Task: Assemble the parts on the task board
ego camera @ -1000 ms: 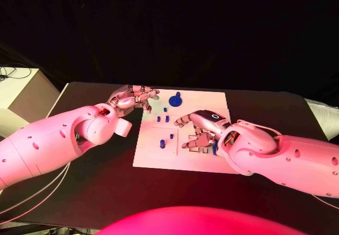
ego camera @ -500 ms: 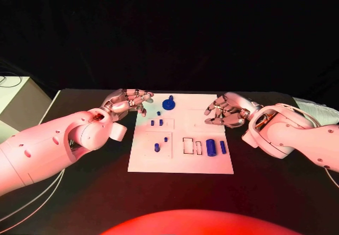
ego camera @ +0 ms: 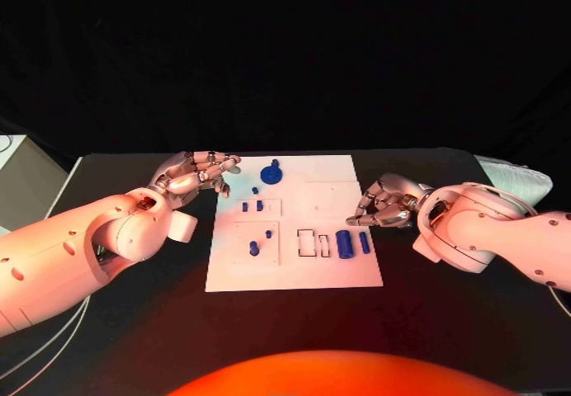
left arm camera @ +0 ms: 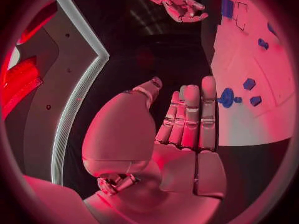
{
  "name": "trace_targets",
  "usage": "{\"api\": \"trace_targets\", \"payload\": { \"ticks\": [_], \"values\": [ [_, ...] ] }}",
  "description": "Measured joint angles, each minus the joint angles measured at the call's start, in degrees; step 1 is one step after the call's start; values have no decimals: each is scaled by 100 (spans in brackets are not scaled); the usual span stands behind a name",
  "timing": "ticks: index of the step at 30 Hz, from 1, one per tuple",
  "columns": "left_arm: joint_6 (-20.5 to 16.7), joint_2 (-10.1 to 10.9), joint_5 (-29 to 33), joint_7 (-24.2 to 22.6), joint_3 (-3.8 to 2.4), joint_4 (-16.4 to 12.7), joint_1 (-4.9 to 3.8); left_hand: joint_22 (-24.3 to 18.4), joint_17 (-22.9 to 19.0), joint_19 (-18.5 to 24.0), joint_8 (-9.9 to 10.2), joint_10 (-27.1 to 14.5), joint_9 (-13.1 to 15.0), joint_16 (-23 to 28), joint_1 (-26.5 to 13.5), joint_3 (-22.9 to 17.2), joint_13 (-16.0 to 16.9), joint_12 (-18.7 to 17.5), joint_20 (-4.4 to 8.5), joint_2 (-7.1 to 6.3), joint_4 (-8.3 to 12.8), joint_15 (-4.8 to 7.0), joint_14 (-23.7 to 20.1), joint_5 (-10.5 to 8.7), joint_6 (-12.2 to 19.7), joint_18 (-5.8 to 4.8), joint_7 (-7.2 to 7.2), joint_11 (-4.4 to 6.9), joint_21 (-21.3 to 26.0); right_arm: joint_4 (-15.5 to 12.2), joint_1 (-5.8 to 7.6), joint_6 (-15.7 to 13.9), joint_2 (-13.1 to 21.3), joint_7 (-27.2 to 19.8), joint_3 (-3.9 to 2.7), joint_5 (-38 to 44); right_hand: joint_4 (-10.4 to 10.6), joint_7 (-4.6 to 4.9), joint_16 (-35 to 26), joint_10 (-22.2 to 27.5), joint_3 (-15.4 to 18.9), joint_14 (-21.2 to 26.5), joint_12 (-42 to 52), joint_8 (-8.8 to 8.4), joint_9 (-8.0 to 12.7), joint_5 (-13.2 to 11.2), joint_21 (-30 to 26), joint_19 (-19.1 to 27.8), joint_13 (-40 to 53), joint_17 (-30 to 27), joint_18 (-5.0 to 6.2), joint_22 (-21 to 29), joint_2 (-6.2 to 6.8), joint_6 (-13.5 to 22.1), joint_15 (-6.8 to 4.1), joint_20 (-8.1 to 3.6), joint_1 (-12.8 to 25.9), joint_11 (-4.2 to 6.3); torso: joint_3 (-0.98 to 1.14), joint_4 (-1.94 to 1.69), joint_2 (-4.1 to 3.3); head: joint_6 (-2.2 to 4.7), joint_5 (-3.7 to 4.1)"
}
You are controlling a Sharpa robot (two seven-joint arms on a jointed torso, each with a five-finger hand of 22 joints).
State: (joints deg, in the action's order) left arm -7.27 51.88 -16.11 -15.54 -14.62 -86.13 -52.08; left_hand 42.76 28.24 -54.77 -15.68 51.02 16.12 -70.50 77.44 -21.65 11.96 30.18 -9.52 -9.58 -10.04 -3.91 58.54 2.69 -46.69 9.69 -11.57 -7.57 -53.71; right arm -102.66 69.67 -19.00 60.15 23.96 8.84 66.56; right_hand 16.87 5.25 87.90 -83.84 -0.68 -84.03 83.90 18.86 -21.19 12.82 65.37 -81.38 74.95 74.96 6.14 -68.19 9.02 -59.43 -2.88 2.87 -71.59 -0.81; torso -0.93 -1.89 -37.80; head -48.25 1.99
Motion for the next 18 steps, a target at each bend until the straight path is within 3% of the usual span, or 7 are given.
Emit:
{"api": "trace_targets", "payload": {
  "ticks": [2, 7, 18],
  "values": [
    [-9, 9, 0, -7, 0, -1, 1, 0, 0, 0, 0, 0, 0, 0, 0, 0, 0, 0, 0, 0, 0, 0, 0, 0, 0, 0, 0, 0, 0, -10, -66, 40, -5, 157, 10, 83, 0, 0, 20, 0, 121, 0, 43, 33, 0, 18, 52, -9, 0, 0, -86, -62, -51, 0, 0, -9, 51, 0, -3, -3, 3, -12, 10],
    [-21, 20, 0, -19, 0, -9, 2, 0, 0, 0, 2, 0, 0, 0, 0, 0, 0, -1, 0, 0, 0, 0, 0, 0, 0, 0, 0, 0, 0, -27, -238, 62, -70, 425, 22, 382, 5, 0, 47, 0, 437, 0, 44, 85, -7, 161, 128, -28, 0, 0, -85, -164, -109, 0, 0, 12, 200, 0, -5, -7, 3, -30, 14],
    [-36, 21, 0, -40, 0, -6, 20, 1, 1, 0, -29, 0, 0, 0, 0, 16, 7, 25, 0, 0, -16, 0, 0, 0, 0, 0, 0, 0, 0, 7, -424, 6, -256, 691, 29, 904, 11, 0, 53, 0, 668, 0, 72, 133, -12, 195, 173, -28, -1, -1, -85, -229, -109, 0, 0, 12, 336, 0, -10, -1, -3, -46, 62]
  ]
}}
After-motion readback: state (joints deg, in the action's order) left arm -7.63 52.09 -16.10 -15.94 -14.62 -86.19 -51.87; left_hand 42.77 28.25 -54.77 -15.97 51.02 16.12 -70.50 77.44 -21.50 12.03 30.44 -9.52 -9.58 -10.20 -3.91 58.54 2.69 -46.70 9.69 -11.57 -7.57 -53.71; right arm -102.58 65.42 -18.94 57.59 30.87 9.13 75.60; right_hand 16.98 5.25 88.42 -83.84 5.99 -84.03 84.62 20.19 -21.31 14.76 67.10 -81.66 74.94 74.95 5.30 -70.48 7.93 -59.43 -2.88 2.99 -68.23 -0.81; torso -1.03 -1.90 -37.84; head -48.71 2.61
